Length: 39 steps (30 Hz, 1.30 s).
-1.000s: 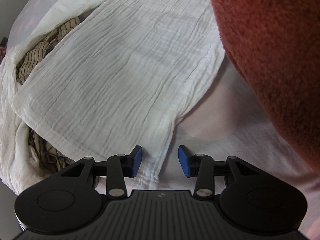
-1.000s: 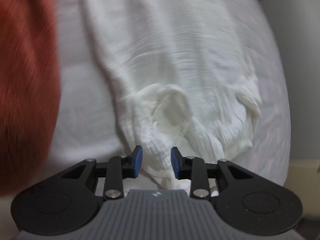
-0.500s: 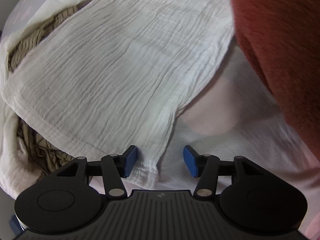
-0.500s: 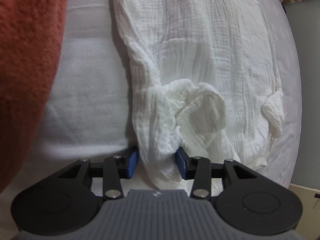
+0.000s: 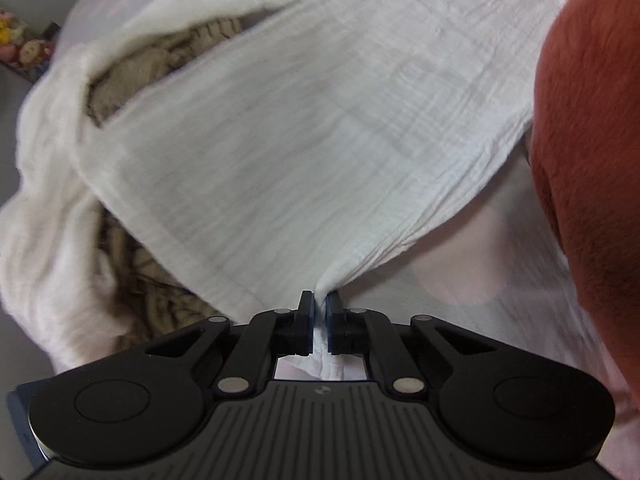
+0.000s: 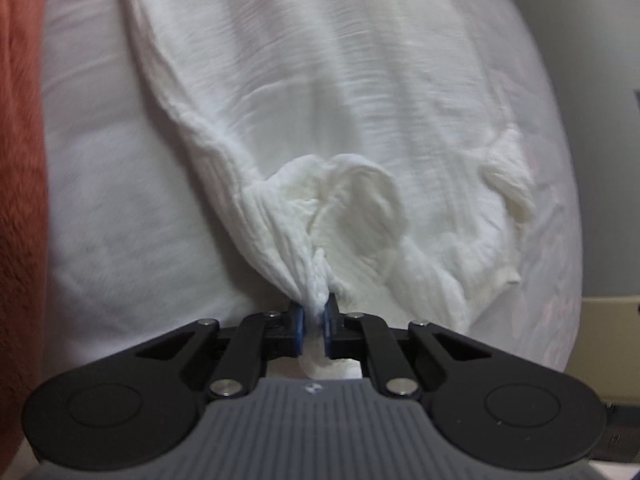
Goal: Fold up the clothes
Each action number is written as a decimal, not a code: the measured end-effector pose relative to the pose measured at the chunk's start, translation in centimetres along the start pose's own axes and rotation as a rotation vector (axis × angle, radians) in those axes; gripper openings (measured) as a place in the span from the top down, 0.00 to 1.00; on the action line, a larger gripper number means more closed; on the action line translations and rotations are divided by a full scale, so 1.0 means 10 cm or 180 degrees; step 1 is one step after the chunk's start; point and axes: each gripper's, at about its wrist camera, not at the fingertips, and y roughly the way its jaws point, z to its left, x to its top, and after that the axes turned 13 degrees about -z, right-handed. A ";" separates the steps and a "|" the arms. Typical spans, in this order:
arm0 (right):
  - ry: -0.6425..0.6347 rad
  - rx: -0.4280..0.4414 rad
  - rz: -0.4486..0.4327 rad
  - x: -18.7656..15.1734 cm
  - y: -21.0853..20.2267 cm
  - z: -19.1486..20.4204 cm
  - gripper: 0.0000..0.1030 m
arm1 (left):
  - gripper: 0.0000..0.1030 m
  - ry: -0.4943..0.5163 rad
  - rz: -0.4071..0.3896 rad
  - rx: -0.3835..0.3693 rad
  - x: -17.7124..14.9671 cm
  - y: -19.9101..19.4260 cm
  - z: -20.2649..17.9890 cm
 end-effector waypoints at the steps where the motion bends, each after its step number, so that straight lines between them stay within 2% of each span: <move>1: 0.0071 -0.0057 -0.0034 -0.01 -0.05 -0.03 0.91 | 0.97 -0.0028 -0.0027 0.0037 0.03 -0.05 0.02; 7: 0.0353 -0.0303 -0.0194 0.01 -0.31 -0.25 0.91 | 0.97 -0.0190 -0.0257 0.0299 0.40 -0.29 0.25; 17: 0.0464 -0.0346 -0.0361 0.19 -0.53 -0.69 0.91 | 0.97 -0.0157 -0.0404 0.0669 1.01 -0.53 0.59; 21: 0.0529 -0.0081 -0.0314 0.25 -0.46 -0.92 0.91 | 0.97 -0.0154 -0.0428 0.0728 1.25 -0.51 0.77; 26: 0.0512 0.0060 -0.0229 0.29 -0.31 -1.19 0.91 | 0.97 -0.0057 -0.0381 0.0788 1.57 -0.43 0.98; 29: 0.0641 0.0198 -0.0187 0.32 -0.19 -1.46 0.91 | 0.97 0.0013 -0.0363 0.0815 1.79 -0.36 1.11; 39: 0.0772 0.0714 0.0015 0.52 0.41 -2.30 0.91 | 0.97 0.0169 -0.0202 0.0844 2.62 0.11 1.61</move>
